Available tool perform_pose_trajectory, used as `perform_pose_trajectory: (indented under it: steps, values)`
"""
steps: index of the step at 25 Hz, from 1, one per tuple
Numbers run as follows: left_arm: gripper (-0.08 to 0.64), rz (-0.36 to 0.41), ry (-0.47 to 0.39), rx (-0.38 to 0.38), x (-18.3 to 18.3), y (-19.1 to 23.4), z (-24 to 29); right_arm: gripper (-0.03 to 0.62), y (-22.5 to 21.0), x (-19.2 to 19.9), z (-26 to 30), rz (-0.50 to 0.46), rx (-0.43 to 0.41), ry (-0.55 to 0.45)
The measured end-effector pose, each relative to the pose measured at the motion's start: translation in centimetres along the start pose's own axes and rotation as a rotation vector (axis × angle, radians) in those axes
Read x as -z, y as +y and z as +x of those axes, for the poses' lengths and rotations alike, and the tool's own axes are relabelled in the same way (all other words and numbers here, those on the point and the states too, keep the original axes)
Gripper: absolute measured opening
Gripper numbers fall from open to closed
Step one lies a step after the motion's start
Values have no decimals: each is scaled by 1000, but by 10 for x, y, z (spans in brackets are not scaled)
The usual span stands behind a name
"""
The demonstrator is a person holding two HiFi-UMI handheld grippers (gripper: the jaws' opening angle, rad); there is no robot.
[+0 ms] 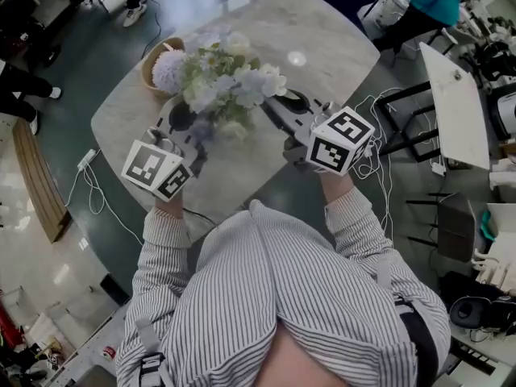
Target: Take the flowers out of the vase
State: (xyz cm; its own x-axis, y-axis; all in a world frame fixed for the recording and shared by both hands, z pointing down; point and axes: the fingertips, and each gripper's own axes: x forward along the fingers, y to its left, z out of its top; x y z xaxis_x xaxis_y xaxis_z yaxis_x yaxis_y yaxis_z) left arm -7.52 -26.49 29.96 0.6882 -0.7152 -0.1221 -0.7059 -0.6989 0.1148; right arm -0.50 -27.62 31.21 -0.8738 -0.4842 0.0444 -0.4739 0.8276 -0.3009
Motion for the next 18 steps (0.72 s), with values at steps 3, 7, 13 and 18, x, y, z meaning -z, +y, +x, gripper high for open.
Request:
perform_pose_trajectory:
  steps: [3, 7, 13, 18]
  values:
    - [21, 9, -5, 4, -4, -7, -7, 26, 8, 1, -3, 1, 5, 3]
    - [21, 6, -17, 5, -6, -9, -13, 26, 15, 4, -3, 18, 0, -13]
    - [21, 2, -10, 9, -8, -8, -13, 26, 16, 4, -2, 26, -5, -47]
    - [21, -17, -5, 13, -7, -7, -12, 26, 15, 5, -2, 23, 11, -48]
